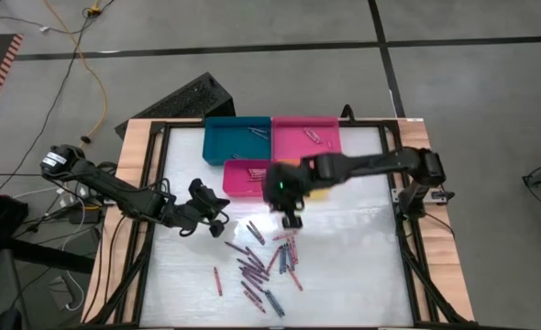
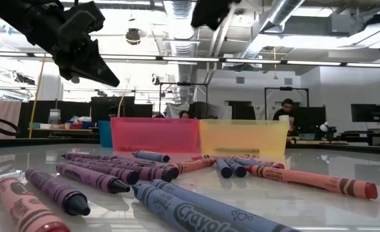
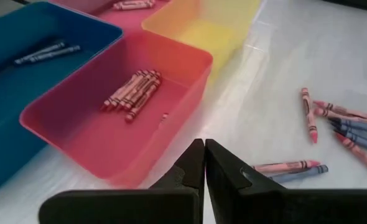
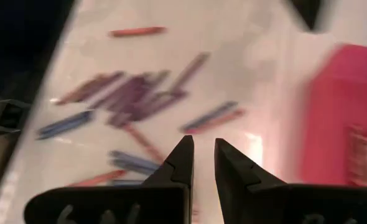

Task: Sort crayons
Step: Put the violet crayon into the yellow bin

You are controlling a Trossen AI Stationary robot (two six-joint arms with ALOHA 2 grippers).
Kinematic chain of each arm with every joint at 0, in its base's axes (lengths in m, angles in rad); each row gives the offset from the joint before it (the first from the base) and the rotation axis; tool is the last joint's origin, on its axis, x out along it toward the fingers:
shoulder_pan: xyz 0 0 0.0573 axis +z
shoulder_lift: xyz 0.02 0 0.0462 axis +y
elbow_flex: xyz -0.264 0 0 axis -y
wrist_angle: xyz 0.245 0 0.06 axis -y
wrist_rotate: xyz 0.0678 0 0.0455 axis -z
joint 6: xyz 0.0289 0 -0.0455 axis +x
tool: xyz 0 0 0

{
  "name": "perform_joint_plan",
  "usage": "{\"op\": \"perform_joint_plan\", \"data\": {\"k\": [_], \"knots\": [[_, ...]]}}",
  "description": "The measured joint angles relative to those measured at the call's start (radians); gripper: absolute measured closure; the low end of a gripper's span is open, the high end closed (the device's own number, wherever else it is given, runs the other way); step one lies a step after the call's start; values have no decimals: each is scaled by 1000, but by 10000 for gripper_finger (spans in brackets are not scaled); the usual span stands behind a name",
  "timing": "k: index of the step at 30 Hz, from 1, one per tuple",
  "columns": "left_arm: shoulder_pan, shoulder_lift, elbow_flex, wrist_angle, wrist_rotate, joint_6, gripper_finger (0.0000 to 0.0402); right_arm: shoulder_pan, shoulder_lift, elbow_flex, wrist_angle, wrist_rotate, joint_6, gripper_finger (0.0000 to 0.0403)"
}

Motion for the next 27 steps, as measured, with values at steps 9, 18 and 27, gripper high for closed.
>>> {"op": "perform_joint_plan", "data": {"k": [9,18,27], "knots": [[0,0,0,-60,21,-22,401,234,7,-21,150,144,77,344],[0,0,0,-216,139,-176,401,285,183,-51,555,247,-48,344],[0,0,0,-181,180,-177,401,185,270,-50,613,25,98,344]]}}
